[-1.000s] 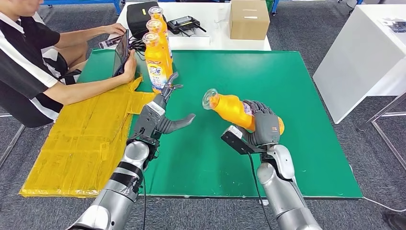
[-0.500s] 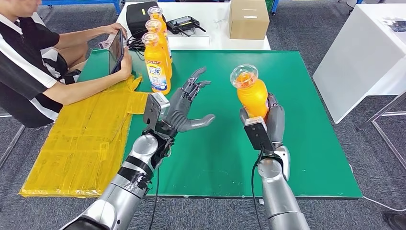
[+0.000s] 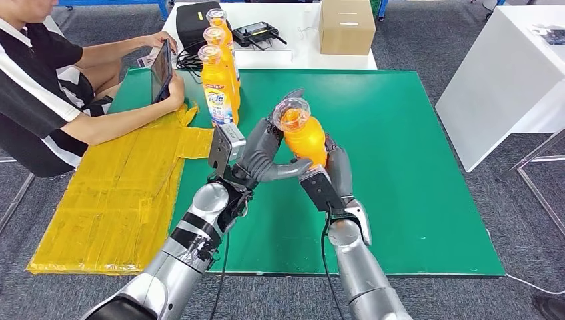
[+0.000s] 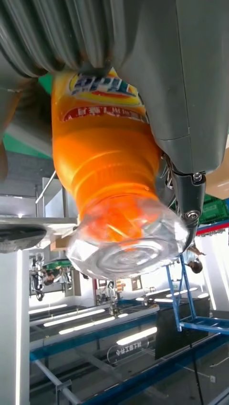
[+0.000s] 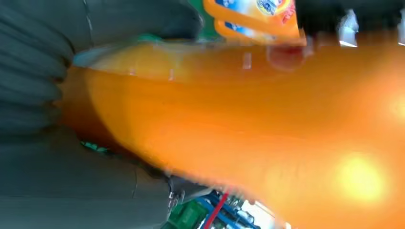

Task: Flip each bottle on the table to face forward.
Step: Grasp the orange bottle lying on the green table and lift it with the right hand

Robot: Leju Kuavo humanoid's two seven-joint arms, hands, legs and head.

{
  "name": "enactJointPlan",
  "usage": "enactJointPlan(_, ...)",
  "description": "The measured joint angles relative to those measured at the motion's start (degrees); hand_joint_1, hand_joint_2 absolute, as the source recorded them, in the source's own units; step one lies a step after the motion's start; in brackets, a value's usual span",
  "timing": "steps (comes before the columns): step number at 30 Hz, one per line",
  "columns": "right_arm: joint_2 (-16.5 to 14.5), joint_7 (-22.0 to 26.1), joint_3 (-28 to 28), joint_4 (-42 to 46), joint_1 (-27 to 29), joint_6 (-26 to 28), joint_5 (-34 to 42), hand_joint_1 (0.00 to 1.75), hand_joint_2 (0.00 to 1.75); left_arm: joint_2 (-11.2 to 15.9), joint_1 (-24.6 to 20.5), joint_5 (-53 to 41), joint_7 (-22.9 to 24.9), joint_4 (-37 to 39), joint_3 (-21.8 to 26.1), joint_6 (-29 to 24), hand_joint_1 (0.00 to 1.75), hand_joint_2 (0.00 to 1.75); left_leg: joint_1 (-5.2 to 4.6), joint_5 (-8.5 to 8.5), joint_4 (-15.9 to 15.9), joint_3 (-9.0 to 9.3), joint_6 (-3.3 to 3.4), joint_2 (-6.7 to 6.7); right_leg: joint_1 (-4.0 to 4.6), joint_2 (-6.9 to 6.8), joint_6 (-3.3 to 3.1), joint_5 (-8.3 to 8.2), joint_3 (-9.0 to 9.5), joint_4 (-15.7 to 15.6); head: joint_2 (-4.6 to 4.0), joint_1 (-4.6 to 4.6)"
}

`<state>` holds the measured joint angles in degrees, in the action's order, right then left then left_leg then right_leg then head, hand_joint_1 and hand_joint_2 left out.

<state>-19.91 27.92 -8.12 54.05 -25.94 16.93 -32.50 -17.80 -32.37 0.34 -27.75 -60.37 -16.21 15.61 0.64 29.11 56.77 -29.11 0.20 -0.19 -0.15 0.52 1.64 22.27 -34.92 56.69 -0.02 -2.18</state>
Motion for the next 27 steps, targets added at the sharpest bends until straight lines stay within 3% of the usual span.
enactJointPlan(4,-0.64,-1.71,-4.29,-2.41,-0.14,2.72,-1.17,1.75,1.75,-0.02,-0.21,-0.05,0.12,0.16,-0.24,-1.01,0.00,1.75,-0.01,0.00,0.00,0.00,0.00,0.00,0.00,0.00,0.00,0.00,-0.02,-0.01,0.00,-0.01)
enactJointPlan(10,-0.75,-3.69,-10.04,-3.21,-0.14,4.74,-0.26,1.75,1.75,-0.02,-0.28,-4.37,-0.38,0.92,-0.55,-6.56,0.00,1.75,0.00,0.00,0.00,0.00,0.00,0.00,0.01,0.00,0.00,0.00,-0.04,-0.01,0.00,-0.01)
enactJointPlan(16,-0.74,-4.07,-10.53,-3.21,0.06,4.69,-0.56,1.75,1.75,-0.20,0.23,-11.29,-0.69,1.28,-2.71,-13.32,0.00,1.75,-0.01,0.00,0.00,-0.01,0.00,0.00,0.01,0.00,0.00,0.00,-0.04,-0.01,0.00,-0.01)
enactJointPlan(23,-0.73,-4.07,-10.52,-3.21,0.32,4.68,-0.72,1.75,1.75,-0.28,0.39,-13.10,-0.69,1.56,-3.73,-15.42,0.00,1.75,-0.01,0.00,0.00,-0.01,0.00,0.00,0.01,0.00,0.00,0.00,-0.04,-0.02,0.00,-0.01)
enactJointPlan(27,-0.73,-4.08,-10.51,-3.02,0.48,4.68,-1.43,1.75,1.75,-0.65,0.80,-16.51,-0.66,1.78,-4.46,-19.33,0.00,1.75,-0.01,0.00,0.00,-0.01,0.00,0.00,0.01,0.00,0.00,0.00,-0.04,-0.02,0.00,-0.02)
